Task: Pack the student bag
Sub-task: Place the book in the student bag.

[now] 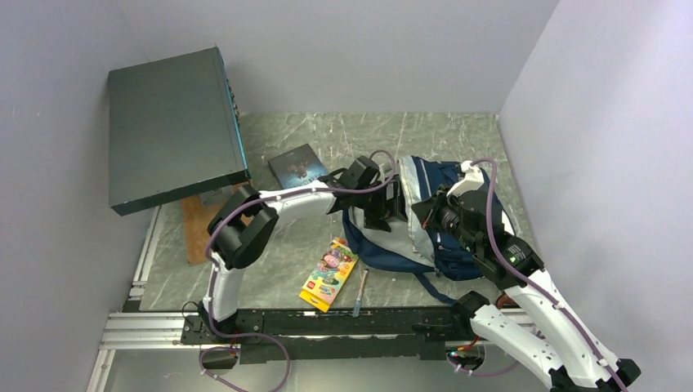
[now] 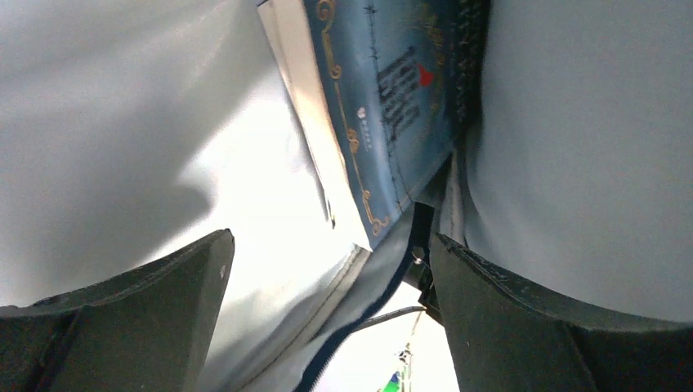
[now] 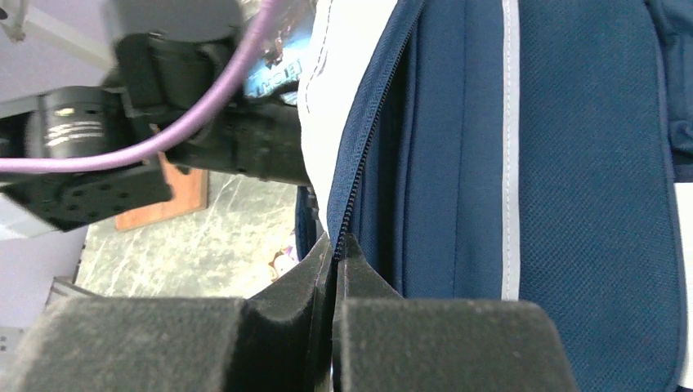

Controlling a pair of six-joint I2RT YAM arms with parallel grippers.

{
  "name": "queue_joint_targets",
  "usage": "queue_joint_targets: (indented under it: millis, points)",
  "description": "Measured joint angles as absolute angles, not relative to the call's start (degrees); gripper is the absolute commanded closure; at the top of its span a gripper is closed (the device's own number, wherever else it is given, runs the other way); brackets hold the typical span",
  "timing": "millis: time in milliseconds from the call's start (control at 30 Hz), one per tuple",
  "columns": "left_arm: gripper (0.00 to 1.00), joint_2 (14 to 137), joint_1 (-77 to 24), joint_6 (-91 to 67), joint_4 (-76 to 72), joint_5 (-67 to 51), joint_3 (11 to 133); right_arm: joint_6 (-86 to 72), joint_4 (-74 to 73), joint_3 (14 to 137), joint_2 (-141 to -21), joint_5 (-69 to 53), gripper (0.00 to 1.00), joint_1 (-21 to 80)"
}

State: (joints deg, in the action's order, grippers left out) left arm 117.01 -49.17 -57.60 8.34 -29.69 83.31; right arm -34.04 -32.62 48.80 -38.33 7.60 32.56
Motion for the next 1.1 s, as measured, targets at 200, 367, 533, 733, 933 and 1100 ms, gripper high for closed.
queue_joint_targets:
  millis: [200, 367, 533, 733, 933, 1100]
  points:
    - [0.06, 109.51, -47.48, -52.88, 8.14, -29.71, 78.74, -33.08, -33.76, 48.8, -38.04, 11.62, 1.0, 32.75]
    - [0.04, 102.54, -47.05, -45.52, 14.76, -27.18, 76.88, -32.1, -35.99, 48.86, -38.0, 16.43, 1.0, 32.95]
    - [0.0, 92.09, -45.71, -36.77, 21.98, -24.05, 76.86, -31.68, -41.65, 50.63, -37.91, 22.72, 1.0, 33.04]
    - [0.0, 77.56, -41.28, -26.28, 23.9, -21.89, 76.84, -30.09, -46.52, 51.7, -36.25, 27.51, 0.8, 32.95]
    - [0.0, 70.04, -40.14, -16.23, 24.49, -15.42, 76.23, -28.47, -45.01, 51.72, -38.35, 24.34, 0.54, 32.75]
    - [0.0, 62.63, -40.14, -9.04, 23.27, -7.66, 69.58, -27.51, -42.76, 52.97, -44.77, 18.83, 0.38, 32.69]
